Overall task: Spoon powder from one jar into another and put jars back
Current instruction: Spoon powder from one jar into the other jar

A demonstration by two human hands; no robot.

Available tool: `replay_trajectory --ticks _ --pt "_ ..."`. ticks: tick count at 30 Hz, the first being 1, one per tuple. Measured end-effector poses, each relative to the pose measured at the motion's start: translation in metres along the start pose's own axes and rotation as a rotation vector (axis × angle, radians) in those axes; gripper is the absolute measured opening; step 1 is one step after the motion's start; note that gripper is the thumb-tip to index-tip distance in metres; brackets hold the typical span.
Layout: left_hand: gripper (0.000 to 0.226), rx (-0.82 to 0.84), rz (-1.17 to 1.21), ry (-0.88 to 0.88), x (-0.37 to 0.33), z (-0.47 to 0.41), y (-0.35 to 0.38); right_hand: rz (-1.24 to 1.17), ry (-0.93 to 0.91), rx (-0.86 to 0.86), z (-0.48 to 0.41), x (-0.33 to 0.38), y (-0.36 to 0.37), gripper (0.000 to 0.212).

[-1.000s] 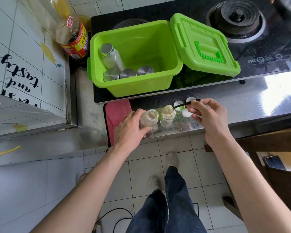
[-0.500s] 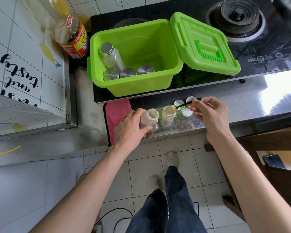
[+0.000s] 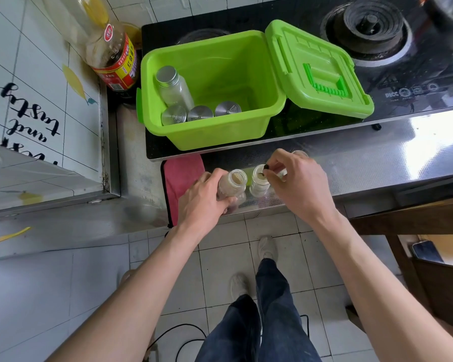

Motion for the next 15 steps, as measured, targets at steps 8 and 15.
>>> replay_trajectory --ticks 8,15 --pt "0.050 -0.006 0.006 -0.004 0.000 0.001 -0.001 -0.058 0.020 -0.027 -0.005 0.002 -0.011 0.006" --pt "0.049 0.001 0.015 -0.008 0.000 0.001 -0.001 -0.104 0.083 -0.063 -0.001 -0.001 -0.019 0.006"
Point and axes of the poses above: each hand's wrist, its own z-axis away from the middle knuckle, its own y-axis out of the palm, x = y × z, the point moved 10 cm from there along -z, towards the middle knuckle, and after that the axes turned 13 degrees about -x, right-handed, at the moved point
